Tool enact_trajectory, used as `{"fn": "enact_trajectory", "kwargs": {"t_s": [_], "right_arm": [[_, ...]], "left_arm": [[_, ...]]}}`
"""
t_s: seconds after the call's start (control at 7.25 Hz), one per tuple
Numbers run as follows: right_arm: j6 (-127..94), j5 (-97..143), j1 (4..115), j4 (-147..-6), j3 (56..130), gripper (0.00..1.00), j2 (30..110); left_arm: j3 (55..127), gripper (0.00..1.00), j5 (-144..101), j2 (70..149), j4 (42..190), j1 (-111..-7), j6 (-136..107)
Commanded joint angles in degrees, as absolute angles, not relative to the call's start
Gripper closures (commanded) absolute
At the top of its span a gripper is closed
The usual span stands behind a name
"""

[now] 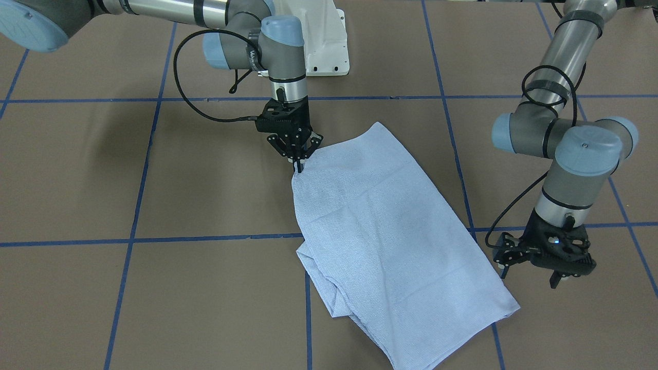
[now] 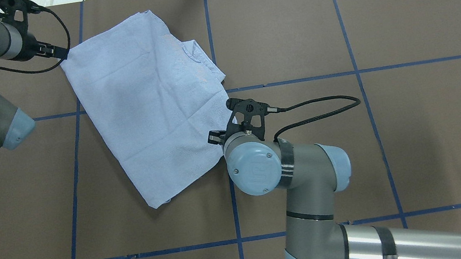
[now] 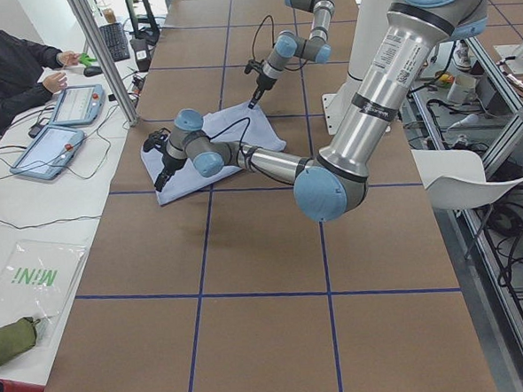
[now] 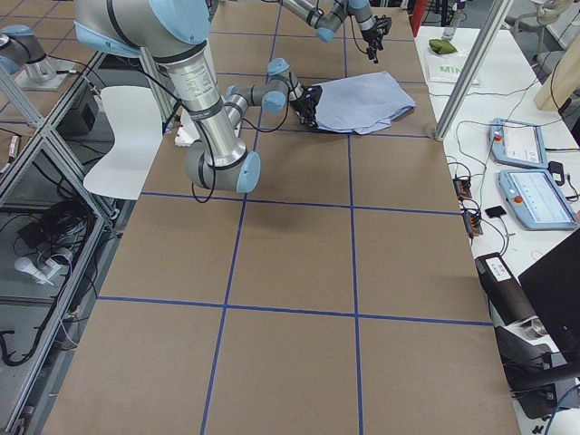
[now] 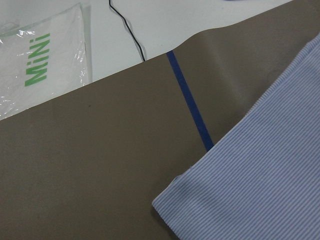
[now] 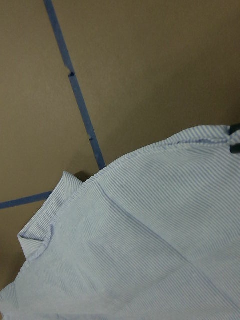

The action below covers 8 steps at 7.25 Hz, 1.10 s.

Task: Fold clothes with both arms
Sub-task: 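Move the left gripper to the shirt corner nearest the robot and grasp it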

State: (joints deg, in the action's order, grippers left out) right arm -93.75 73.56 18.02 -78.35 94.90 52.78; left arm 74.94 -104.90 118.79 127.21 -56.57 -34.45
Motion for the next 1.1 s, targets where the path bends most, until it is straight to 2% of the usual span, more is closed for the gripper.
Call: {"fn": "enact_trajectory", "kwargs": {"t_s": [0.0,0.41,0.69,0.83,0.97], "right_arm": [[-94.1,73.3,16.5,-83.1,105.3,1.0,58.0],[-94.1,71.9,15.0,-83.3,106.1,1.0,58.7],[-94.1,71.5,14.9,-83.3,106.0,1.0,58.7],[-94.1,71.3,14.9,-83.3,106.1,1.0,58.7],[-94.1,71.2,14.9,-83.3,106.1,1.0,58.6]], "left_arm": [[87.6,0.0,-111.2,113.5,126.7,-54.4,-47.6],[112.8,0.0,-107.3,98.9,126.7,-35.9,-78.9],[115.3,0.0,-93.9,96.6,126.7,-21.4,-96.9],[115.3,0.04,-90.5,96.8,126.7,-17.1,-103.2],[115.0,0.2,-89.3,97.0,126.6,-14.3,-107.8]]}}
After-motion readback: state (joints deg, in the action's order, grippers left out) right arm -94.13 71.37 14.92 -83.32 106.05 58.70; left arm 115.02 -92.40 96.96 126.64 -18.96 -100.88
